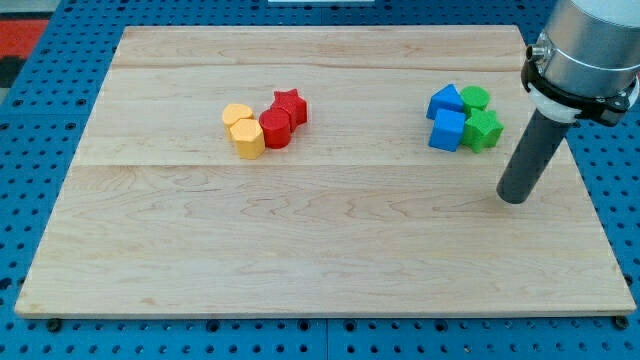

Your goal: Separate the red blocks from the yellow blocks

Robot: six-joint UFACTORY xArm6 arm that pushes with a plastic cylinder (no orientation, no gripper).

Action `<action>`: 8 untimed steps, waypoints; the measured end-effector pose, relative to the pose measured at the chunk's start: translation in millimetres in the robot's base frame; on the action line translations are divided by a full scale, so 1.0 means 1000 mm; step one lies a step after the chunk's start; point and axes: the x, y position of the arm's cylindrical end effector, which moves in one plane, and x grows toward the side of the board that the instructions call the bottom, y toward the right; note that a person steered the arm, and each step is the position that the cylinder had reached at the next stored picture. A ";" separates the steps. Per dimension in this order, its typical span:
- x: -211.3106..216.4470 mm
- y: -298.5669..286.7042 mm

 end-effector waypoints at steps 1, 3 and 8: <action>0.002 0.000; 0.003 0.001; 0.003 0.007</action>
